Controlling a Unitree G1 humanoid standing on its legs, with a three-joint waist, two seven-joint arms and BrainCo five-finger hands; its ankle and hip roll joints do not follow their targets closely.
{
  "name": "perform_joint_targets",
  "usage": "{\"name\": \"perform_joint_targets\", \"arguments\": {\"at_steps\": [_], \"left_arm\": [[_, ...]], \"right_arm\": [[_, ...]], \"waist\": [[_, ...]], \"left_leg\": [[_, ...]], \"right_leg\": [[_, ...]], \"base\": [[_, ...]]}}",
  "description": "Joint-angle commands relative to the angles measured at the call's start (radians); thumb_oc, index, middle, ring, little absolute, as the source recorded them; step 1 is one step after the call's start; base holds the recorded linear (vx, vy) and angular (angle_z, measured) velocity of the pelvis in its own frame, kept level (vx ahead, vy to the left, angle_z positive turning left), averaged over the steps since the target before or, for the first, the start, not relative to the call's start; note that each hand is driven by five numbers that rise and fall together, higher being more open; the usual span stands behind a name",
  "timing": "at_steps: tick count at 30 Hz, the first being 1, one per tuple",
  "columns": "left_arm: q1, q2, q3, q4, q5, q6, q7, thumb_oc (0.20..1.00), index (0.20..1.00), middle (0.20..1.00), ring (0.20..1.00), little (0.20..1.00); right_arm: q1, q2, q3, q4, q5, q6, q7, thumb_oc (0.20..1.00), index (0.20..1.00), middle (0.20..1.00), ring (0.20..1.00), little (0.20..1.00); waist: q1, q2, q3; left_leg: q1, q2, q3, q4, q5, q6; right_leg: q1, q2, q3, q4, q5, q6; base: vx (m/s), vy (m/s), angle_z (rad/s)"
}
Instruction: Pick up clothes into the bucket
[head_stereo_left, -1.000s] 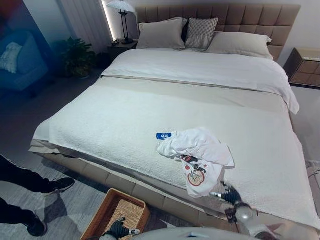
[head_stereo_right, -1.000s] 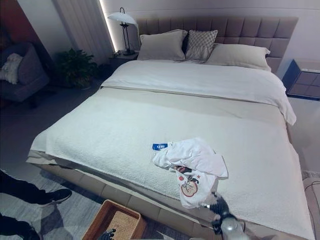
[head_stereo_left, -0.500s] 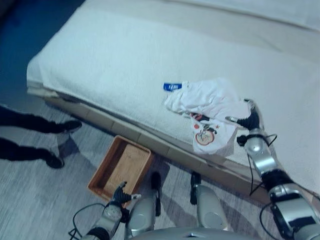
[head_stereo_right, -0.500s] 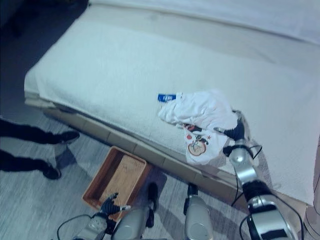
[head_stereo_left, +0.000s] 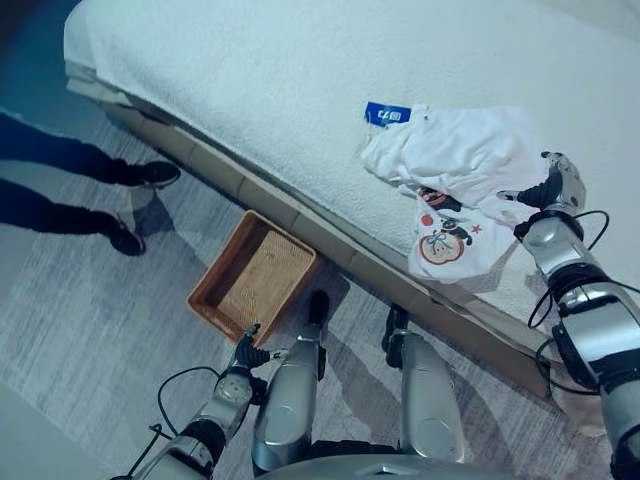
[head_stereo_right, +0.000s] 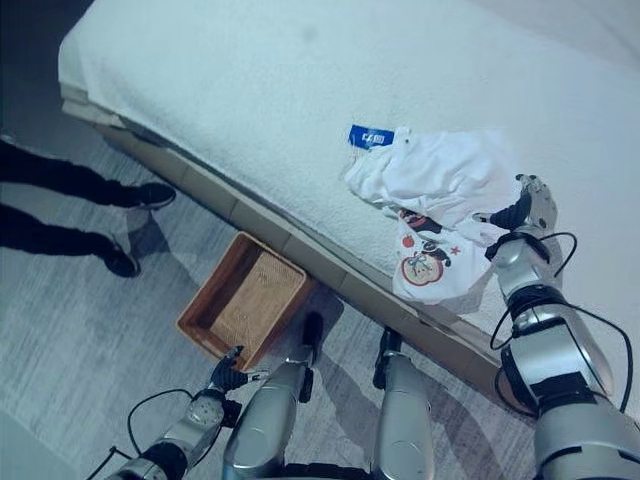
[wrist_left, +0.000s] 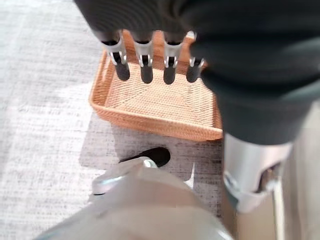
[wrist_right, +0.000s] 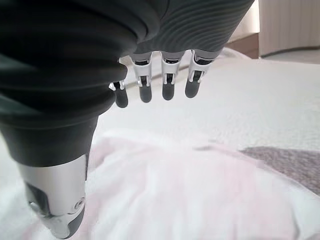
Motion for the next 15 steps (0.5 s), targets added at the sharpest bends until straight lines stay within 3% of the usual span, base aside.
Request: {"name": "perform_joint_targets", "arguments": {"at_steps": [1,2,3,5,6,8,15], "left_arm": [[0.033,-0.046,-0.049,-0.024,-0.046,-0.010,0.009,1.000,1.000,1.000,1.000,1.000],[0.032,-0.046,-0.049,-0.024,-0.046,-0.010,0.009,1.000,1.000,1.000,1.000,1.000],[0.027,-0.047,-0.053,-0.023,-0.046,-0.009,0.006,1.000,1.000,1.000,1.000,1.000],[0.015,-0.050,-0.055,-0.019,-0.049,-0.005,0.006,1.000,1.000,1.000,1.000,1.000],[0.007,-0.052,-0.059,-0.018,-0.048,-0.004,0.007,1.000,1.000,1.000,1.000,1.000],[0.004,-0.052,-0.062,-0.021,-0.048,-0.005,0.009,1.000,1.000,1.000,1.000,1.000],[-0.022,-0.053,-0.056,-0.015,-0.049,-0.010,0.018,1.000,1.000,1.000,1.000,1.000]], "right_arm": [[-0.054,-0.096,0.050,0.030,0.000,0.028,0.034,1.000,1.000,1.000,1.000,1.000],[-0.055,-0.096,0.050,0.031,0.000,0.028,0.034,1.000,1.000,1.000,1.000,1.000],[-0.061,-0.097,0.051,0.047,-0.001,0.031,0.047,0.947,0.947,0.947,0.947,0.947],[-0.075,-0.095,0.061,0.048,-0.001,0.036,0.055,0.755,0.755,0.755,0.755,0.755],[-0.078,-0.088,0.065,0.053,-0.005,0.037,0.058,0.325,0.325,0.325,0.325,0.325],[-0.077,-0.084,0.059,0.053,-0.001,0.036,0.054,0.200,0.200,0.200,0.200,0.200],[-0.107,-0.077,0.078,0.001,-0.002,0.022,0.041,0.200,0.200,0.200,0.200,0.200]], "waist": [[0.013,-0.024,0.001],[0.013,-0.023,0.001],[0.016,-0.021,0.001],[0.017,-0.021,0.001],[0.019,-0.021,0.001],[0.021,-0.021,0.001],[0.011,-0.044,0.001]], "left_leg": [[-0.039,-0.023,-0.053,0.070,-0.040,0.000],[-0.039,-0.023,-0.053,0.070,-0.040,0.000],[-0.045,-0.026,-0.060,0.068,-0.036,0.000],[-0.055,-0.031,-0.069,0.065,-0.032,0.002],[-0.062,-0.035,-0.075,0.064,-0.030,0.003],[-0.064,-0.036,-0.076,0.065,-0.030,0.003],[-0.042,-0.038,-0.055,0.075,-0.047,0.006]], "right_leg": [[0.060,-0.042,0.014,-0.025,-0.002,0.053],[0.060,-0.043,0.013,-0.025,-0.002,0.053],[0.055,-0.046,0.007,-0.024,-0.002,0.053],[0.049,-0.052,-0.001,-0.021,0.000,0.054],[0.044,-0.058,-0.005,-0.025,0.004,0.057],[0.044,-0.060,-0.007,-0.026,0.005,0.058],[0.064,-0.064,0.011,-0.048,0.024,0.068]], "base": [[-0.02,-0.038,0.38],[-0.01,-0.031,0.32],[-0.01,-0.012,0.26],[0.00,-0.012,0.27],[0.01,0.001,0.17],[0.00,0.011,0.13],[0.00,0.045,0.03]]}}
